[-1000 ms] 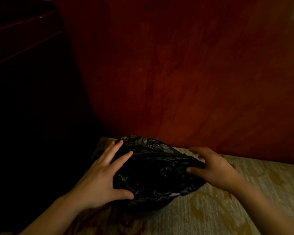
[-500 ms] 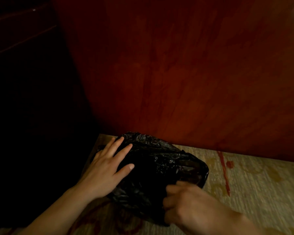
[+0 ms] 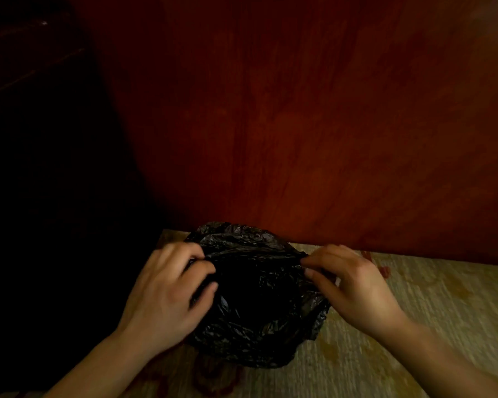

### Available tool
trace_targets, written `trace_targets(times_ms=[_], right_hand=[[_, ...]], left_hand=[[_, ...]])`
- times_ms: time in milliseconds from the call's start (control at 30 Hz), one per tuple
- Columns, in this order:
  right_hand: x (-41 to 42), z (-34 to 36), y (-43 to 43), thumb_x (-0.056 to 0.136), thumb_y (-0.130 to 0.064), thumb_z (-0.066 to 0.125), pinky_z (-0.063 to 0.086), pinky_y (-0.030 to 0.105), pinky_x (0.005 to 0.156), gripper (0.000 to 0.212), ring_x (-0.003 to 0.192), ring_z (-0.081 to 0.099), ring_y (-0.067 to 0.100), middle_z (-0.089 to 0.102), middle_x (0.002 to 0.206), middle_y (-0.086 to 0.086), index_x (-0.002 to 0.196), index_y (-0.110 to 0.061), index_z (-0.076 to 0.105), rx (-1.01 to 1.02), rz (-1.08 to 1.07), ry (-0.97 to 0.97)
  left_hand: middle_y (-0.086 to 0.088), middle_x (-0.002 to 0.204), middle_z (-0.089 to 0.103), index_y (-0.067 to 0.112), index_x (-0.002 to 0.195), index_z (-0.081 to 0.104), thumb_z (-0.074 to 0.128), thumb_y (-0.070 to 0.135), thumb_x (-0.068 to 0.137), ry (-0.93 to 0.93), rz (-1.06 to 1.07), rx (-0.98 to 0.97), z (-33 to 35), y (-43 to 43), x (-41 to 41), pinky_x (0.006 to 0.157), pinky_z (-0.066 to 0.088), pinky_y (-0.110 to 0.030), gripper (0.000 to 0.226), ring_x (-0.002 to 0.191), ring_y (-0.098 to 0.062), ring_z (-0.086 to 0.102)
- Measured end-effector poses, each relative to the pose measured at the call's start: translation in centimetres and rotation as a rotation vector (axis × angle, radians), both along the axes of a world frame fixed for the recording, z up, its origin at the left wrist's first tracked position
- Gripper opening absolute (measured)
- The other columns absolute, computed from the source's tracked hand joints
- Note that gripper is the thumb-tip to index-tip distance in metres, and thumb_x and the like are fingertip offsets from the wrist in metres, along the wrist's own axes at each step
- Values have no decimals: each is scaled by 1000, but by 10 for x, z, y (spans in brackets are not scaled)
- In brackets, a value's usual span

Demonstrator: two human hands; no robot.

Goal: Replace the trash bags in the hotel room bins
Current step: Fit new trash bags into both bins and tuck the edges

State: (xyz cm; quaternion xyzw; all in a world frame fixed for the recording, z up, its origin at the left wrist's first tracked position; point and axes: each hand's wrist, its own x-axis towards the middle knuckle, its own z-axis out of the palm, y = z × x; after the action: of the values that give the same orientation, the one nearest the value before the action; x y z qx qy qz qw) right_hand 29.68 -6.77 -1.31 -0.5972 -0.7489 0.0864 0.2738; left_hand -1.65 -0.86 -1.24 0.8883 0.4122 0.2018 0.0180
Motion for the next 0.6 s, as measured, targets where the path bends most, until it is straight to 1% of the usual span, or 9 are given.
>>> trace_targets(times_ms=[100,167,233,333,367,400,500,533,600], right_hand=[[3,-10,10,99,-45,48,48,29,101,40,126,52,8,57,138,-15,135,-33,59,-175,39,-72],[2,-20,18,99,-52,42,39,29,111,51,140,39,6,40,154,-17,148,-39,42,-367,49,-95],[2,-25,27,99,-52,41,36,26,112,55,142,38,8,35,158,-15,151,-38,35,-492,36,-42],[-2,-28,39,102,-45,44,41,26,107,47,135,48,11,47,152,-12,148,-33,44,-520,-29,107],[-5,-29,41,103,-42,45,42,27,106,44,133,50,11,49,149,-11,146,-30,48,-501,-46,121],[-6,-31,43,103,-40,47,44,29,105,42,130,52,12,52,146,-9,143,-28,52,-472,-63,129],[-9,-41,47,98,-37,59,48,31,92,31,113,55,15,57,126,-6,124,-23,68,-236,-129,102],[-11,-44,48,95,-36,64,46,29,85,25,105,54,16,57,115,-6,114,-21,71,-130,-149,55],[-17,-44,50,92,-31,70,42,26,74,13,90,49,13,54,96,-7,97,-20,73,4,-133,-5]], left_hand=[[10,124,60,39,113,65,39,73,91,300,-207,-144,-15,-12,-2,110,23,-47,48,133,-20,48],[19,120,64,44,108,69,34,84,84,478,-290,-201,-21,-12,-11,113,13,-46,58,132,-13,50],[19,113,67,40,106,71,30,84,85,558,-293,-309,-16,-11,-15,118,-1,-40,63,134,-11,49],[11,128,60,33,126,61,32,78,87,631,-254,-395,-14,-8,-18,116,-20,-36,66,147,-12,27],[10,129,60,33,127,61,32,79,87,623,-250,-387,-13,-10,-19,117,-18,-38,67,147,-13,27],[10,127,62,34,124,63,33,80,86,578,-245,-348,-9,-12,-19,119,-8,-39,67,143,-14,34],[8,127,63,35,118,68,38,70,93,313,-161,-153,-9,-13,-16,111,23,-38,52,131,-19,51],[5,129,61,32,118,67,38,64,97,239,-126,-117,-10,-9,-13,109,26,-37,48,131,-20,49],[0,136,56,26,124,64,37,56,99,226,-56,-65,-13,2,-5,113,25,-39,47,137,-22,43]])
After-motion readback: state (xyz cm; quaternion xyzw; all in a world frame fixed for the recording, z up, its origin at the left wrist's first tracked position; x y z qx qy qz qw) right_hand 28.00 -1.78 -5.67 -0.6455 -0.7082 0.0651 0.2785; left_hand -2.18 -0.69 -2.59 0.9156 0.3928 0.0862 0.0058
